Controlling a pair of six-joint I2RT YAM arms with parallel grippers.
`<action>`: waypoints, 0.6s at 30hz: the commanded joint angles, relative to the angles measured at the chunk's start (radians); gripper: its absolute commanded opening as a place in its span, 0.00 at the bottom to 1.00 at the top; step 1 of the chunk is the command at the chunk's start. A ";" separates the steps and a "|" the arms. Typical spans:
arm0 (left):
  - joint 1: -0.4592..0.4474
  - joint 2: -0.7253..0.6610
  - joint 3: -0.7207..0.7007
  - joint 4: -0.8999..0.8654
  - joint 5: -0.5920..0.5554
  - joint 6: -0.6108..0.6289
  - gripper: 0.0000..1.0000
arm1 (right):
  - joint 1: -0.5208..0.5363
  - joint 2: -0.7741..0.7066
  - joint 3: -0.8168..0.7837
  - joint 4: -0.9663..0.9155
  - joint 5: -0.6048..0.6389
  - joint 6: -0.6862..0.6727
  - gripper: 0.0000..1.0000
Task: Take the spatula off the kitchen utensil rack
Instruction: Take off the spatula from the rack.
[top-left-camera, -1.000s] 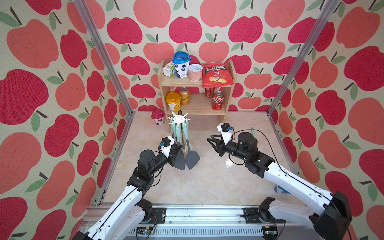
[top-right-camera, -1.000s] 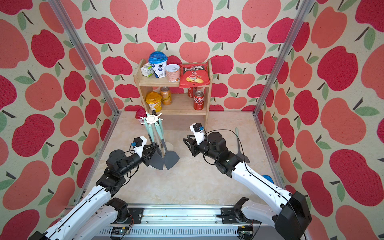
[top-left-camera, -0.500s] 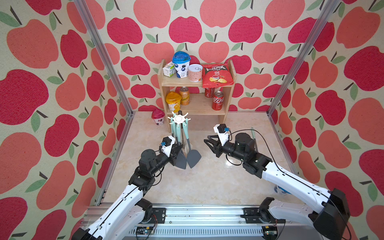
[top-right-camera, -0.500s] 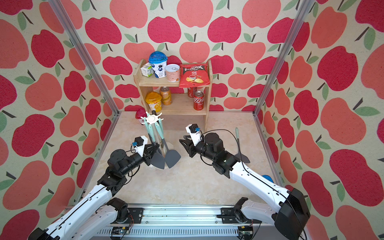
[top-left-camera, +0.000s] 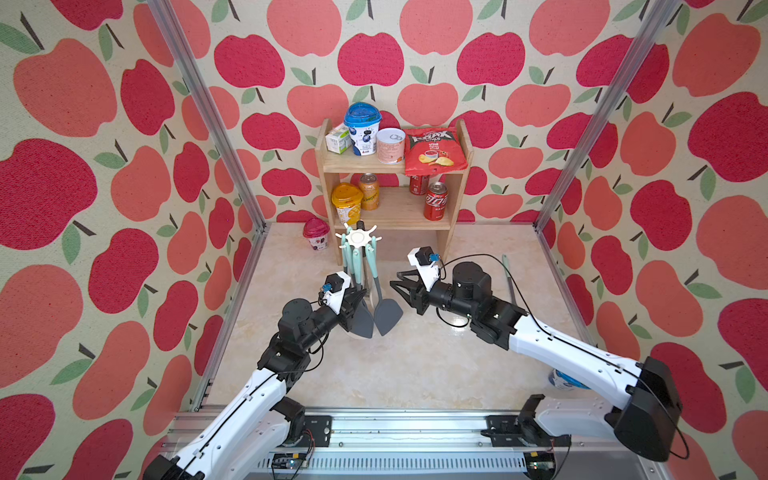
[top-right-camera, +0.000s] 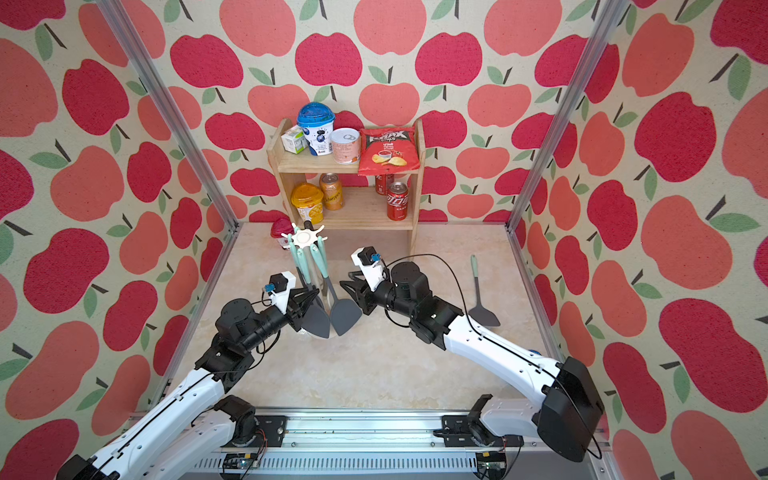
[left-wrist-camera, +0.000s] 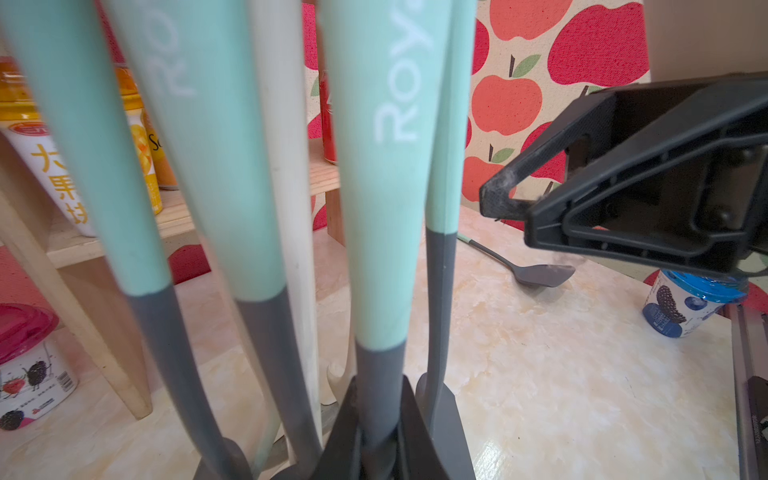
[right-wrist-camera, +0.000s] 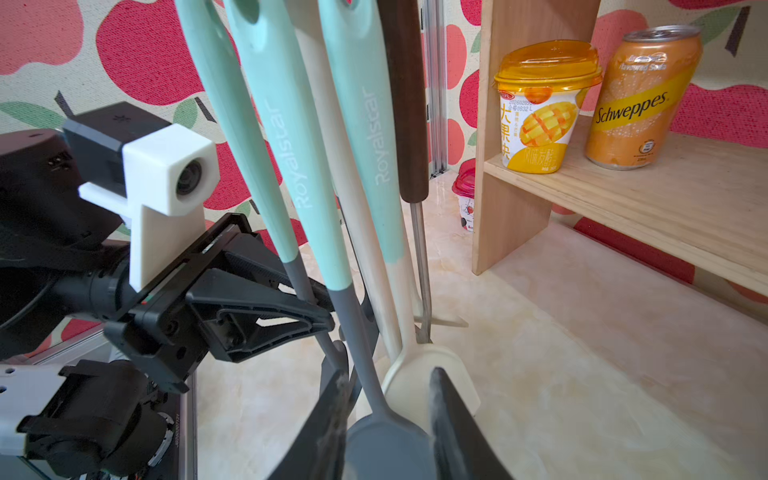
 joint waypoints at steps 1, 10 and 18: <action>-0.006 -0.002 0.011 -0.089 -0.002 -0.001 0.00 | 0.009 0.019 0.056 0.023 -0.035 -0.007 0.35; -0.006 -0.003 0.020 -0.105 -0.004 0.009 0.00 | 0.026 0.077 0.123 0.007 -0.052 -0.025 0.35; -0.006 -0.007 0.024 -0.109 -0.005 0.016 0.00 | 0.041 0.120 0.155 0.013 -0.040 -0.038 0.35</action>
